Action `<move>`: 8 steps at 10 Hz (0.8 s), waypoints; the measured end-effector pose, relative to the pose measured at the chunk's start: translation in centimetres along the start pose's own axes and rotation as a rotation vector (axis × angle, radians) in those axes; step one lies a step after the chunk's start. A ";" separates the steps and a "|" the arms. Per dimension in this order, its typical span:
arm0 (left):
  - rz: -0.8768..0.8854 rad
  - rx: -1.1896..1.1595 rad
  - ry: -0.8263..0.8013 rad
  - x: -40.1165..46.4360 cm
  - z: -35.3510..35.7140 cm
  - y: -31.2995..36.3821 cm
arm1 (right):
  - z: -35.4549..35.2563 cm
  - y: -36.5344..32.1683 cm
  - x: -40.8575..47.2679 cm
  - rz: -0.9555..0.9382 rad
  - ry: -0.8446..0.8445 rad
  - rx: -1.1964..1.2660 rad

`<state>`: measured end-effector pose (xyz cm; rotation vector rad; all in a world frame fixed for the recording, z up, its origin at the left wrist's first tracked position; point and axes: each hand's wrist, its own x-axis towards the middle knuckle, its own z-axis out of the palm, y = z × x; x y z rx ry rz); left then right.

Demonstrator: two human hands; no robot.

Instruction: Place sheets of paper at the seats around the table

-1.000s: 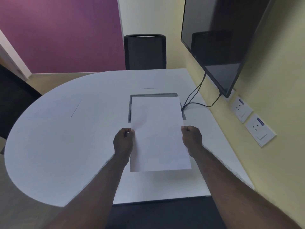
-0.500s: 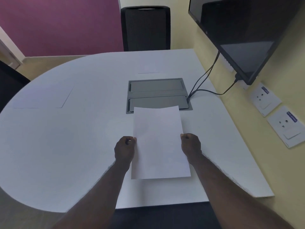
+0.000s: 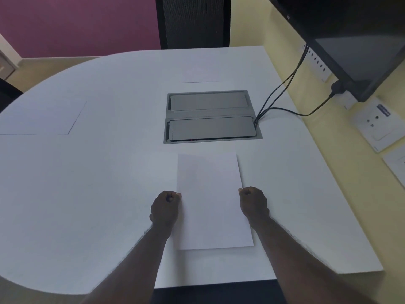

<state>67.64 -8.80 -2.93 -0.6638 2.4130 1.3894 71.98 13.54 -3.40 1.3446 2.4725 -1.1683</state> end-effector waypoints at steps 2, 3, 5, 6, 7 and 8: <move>-0.003 0.059 0.017 0.9 0.6 -1.1 | 0.9 0.8 0.8 0.028 0.027 -0.035; 0.023 0.129 0.030 1.1 0.8 -1.5 | 1.1 0.8 0.9 0.041 0.049 -0.028; 0.067 0.180 0.025 1.5 0.8 -1.9 | 1.4 0.7 0.8 0.053 0.121 -0.002; 0.080 0.183 0.018 1.6 0.8 -2.3 | 1.5 0.7 0.7 0.058 0.117 0.009; 0.109 0.175 0.025 1.7 0.6 -2.1 | 1.5 0.6 0.5 0.039 0.136 0.028; 0.110 0.086 0.038 1.9 0.4 -2.0 | 1.1 0.6 0.3 0.036 0.169 0.032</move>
